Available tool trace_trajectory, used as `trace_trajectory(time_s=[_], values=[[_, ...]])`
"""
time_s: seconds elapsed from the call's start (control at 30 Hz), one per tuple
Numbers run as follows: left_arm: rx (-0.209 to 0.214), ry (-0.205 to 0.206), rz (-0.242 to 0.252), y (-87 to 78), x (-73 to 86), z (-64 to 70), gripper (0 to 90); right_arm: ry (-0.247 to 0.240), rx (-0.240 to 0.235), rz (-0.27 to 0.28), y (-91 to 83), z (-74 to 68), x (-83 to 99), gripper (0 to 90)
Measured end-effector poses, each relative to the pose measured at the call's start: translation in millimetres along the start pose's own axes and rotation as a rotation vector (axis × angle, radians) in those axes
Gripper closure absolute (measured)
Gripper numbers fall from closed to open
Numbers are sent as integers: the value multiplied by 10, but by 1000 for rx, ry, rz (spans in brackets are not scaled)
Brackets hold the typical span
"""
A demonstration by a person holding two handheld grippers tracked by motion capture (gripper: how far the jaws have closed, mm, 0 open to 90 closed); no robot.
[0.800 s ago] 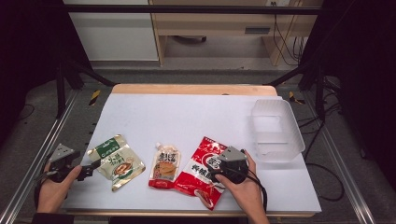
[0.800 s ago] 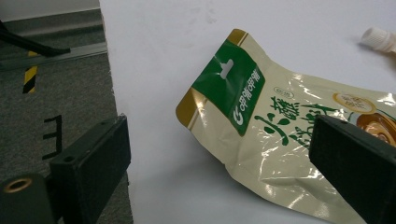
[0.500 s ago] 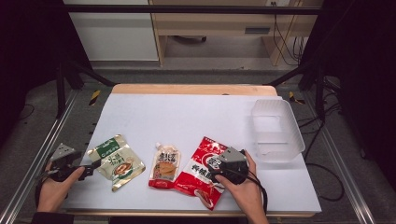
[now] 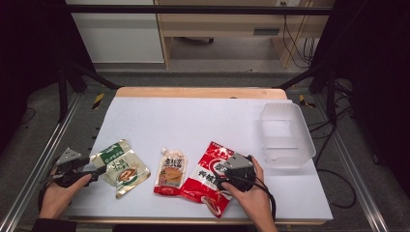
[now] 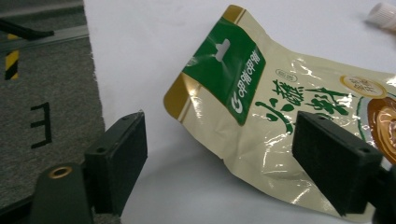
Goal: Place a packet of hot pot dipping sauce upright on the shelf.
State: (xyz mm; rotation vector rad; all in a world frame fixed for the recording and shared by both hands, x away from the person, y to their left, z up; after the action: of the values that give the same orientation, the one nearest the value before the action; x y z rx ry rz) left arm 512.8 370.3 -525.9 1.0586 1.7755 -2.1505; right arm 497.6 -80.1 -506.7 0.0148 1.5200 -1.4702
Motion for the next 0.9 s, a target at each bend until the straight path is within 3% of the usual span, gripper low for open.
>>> trace_trajectory(time_s=[0.17, 0.4, 0.47, 0.57, 0.7, 0.9], values=[[38, 36, -23, 31, -8, 98, 314, -2, -5, -1, 3, -13, -2, 126], [83, 27, -52, 49, -2, 167, 465, -19, -8, -10, 11, -36, 1, 125], [74, 43, -55, 40, -5, 165, 507, -20, -7, -11, 12, -36, 1, 126], [70, 59, -62, 32, -4, 169, 670, -20, -5, -9, 11, -36, -2, 126], [60, 71, -71, 26, -6, 150, 796, -26, -4, -6, 12, -46, -9, 125], [50, 89, -76, 9, -28, 164, 890, -38, 8, -1, 11, -47, -20, 119]])
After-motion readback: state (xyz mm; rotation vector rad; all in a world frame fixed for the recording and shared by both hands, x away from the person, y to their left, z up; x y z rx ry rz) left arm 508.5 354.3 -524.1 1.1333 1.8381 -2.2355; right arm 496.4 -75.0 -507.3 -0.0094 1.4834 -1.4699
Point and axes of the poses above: each handheld gripper's, and its own axes: y roughly forward along the jaws, x roughly out of its underside, z roughly to its right, the point moved 9 cm from there along y, roughly forward along the jaws, and after that the axes turned 13 degrees about -z, right-handed, at the moved point
